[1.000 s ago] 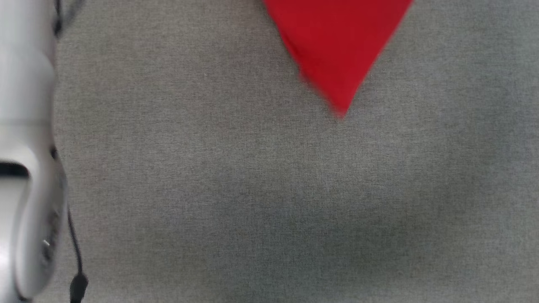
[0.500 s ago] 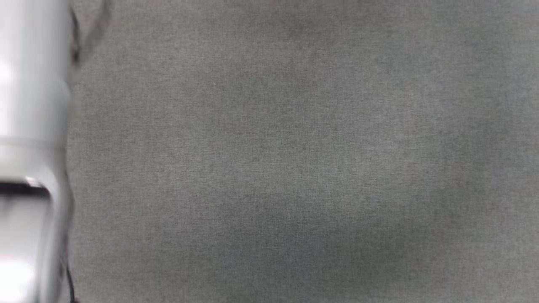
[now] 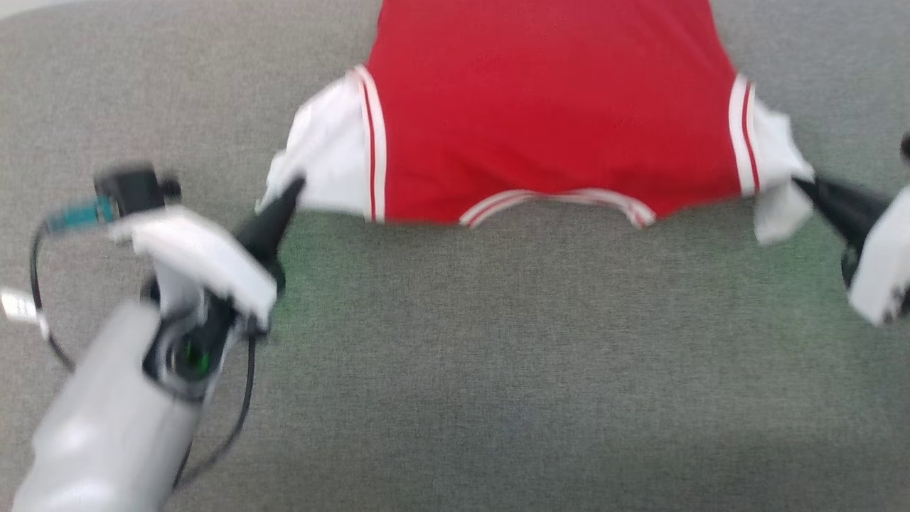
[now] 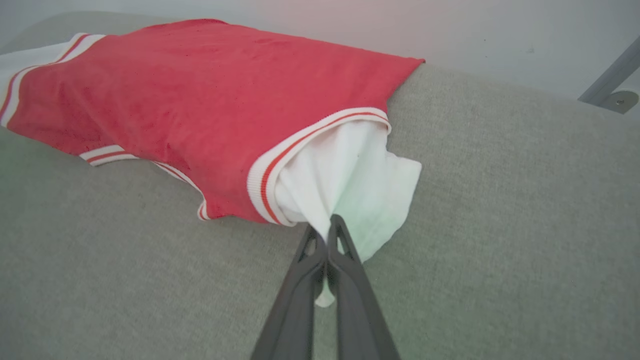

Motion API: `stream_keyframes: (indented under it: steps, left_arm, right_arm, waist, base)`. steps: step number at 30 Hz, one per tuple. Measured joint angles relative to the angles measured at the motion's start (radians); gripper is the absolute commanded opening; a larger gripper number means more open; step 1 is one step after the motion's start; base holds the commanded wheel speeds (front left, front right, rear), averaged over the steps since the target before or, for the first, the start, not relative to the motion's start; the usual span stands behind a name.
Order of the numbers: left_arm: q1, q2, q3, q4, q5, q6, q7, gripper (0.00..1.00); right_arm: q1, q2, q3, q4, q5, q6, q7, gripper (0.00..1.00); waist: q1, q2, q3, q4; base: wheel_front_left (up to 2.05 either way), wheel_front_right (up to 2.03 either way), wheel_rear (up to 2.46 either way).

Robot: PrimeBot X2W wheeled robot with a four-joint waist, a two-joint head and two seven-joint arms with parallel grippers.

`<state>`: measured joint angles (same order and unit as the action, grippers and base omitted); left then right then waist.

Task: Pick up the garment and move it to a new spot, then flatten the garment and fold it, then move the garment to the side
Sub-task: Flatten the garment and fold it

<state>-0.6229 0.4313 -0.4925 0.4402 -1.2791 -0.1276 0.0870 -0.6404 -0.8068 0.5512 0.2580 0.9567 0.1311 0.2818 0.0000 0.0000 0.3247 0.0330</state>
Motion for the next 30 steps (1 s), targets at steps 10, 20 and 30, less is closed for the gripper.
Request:
stream_keyframes:
  steps: [10,20,30]
  left_arm:
    - [0.379,0.191,-0.053,-0.337,0.003,0.000,-0.039,0.00]
    - [0.599,0.318,-0.019,-0.640,0.001,0.092,-0.090,0.00]
    - [0.546,0.215,-0.063,-0.521,0.001,0.071,-0.093,0.00]
  right_arm:
    - [0.393,-0.128,-0.164,-0.284,0.069,0.000,0.095,0.00]
    - [0.774,-0.119,-0.454,-0.496,0.091,0.000,0.178,0.00]
    - [0.777,-0.007,-0.501,-0.490,-0.008,0.000,0.286,0.00]
  waist:
    - [0.0000,0.0000,-0.036,-0.012]
    - [0.0000,0.0000,-0.026,0.023]
    - [0.0000,0.0000,-0.005,0.029]
  base:
    - [0.00,0.00,0.00]
    - [0.00,0.00,0.00]
    - [0.00,0.00,0.00]
